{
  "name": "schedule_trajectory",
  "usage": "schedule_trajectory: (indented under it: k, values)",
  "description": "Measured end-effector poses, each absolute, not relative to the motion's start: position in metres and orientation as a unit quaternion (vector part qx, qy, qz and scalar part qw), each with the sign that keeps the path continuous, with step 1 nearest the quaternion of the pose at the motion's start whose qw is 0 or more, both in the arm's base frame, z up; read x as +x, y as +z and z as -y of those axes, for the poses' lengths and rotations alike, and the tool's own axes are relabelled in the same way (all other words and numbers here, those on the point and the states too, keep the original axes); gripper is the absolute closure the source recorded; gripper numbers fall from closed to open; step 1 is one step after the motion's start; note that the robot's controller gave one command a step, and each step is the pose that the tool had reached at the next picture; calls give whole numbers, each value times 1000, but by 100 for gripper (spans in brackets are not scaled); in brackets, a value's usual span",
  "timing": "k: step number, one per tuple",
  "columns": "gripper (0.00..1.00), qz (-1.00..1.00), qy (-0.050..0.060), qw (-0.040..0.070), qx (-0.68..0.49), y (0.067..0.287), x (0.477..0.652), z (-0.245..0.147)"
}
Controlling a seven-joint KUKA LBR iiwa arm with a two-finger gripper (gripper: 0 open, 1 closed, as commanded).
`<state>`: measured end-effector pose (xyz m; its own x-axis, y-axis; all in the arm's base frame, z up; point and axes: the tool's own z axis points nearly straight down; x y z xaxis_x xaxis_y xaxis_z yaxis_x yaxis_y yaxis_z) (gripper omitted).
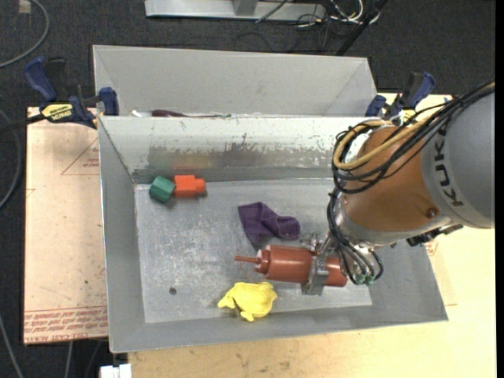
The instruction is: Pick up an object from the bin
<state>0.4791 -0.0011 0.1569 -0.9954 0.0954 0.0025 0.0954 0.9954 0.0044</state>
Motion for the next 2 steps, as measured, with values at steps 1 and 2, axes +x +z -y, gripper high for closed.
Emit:
schedule_trajectory:
  k: [1,2]
  values:
    - [100,999,-2,0,-48,153,479,1]
    - [100,999,-2,3,-48,145,478,1]
